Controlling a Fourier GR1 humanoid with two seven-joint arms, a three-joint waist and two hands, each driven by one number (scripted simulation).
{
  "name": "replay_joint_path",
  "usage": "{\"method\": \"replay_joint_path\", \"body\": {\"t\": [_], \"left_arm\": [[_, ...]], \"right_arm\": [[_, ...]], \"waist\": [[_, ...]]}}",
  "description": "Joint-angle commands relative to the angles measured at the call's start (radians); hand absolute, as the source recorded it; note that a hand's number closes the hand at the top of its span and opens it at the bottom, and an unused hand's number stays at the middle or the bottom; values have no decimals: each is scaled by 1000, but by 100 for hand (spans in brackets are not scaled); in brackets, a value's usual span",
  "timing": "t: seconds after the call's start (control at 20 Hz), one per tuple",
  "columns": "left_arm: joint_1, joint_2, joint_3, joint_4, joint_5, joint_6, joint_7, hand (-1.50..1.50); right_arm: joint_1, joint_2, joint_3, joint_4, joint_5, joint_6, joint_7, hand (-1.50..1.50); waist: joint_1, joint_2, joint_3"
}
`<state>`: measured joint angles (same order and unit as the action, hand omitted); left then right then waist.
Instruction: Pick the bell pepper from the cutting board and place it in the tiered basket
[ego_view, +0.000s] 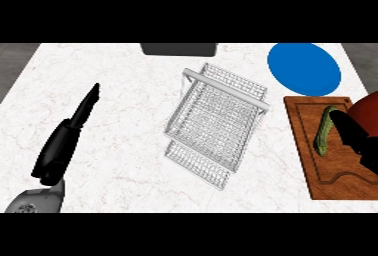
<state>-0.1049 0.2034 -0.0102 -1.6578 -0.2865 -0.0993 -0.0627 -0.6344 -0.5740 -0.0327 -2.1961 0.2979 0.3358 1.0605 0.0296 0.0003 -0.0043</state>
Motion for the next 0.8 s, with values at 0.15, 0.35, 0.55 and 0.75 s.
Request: {"method": "replay_joint_path", "body": {"t": [0.15, 0.35, 0.55, 0.75], "left_arm": [[-16, -10, -1, 43, -14, 9, -35, 0], [-12, -6, -1, -25, -21, 10, 20, 0], [-48, -24, -4, 14, -27, 19, 17, 0], [24, -27, -18, -3, -18, 6, -21, 0]], "right_arm": [[-260, 173, 187, 287, 113, -69, 151, 150], [-346, 281, 233, 483, 197, -117, 103, 150], [-345, 420, 299, 656, 332, -241, 31, 150], [-350, 525, 205, 785, 326, -405, -79, -150]], "waist": [[-2, 4, 1], [-1, 3, 3], [-6, 5, 3], [0, 7, 4]]}}
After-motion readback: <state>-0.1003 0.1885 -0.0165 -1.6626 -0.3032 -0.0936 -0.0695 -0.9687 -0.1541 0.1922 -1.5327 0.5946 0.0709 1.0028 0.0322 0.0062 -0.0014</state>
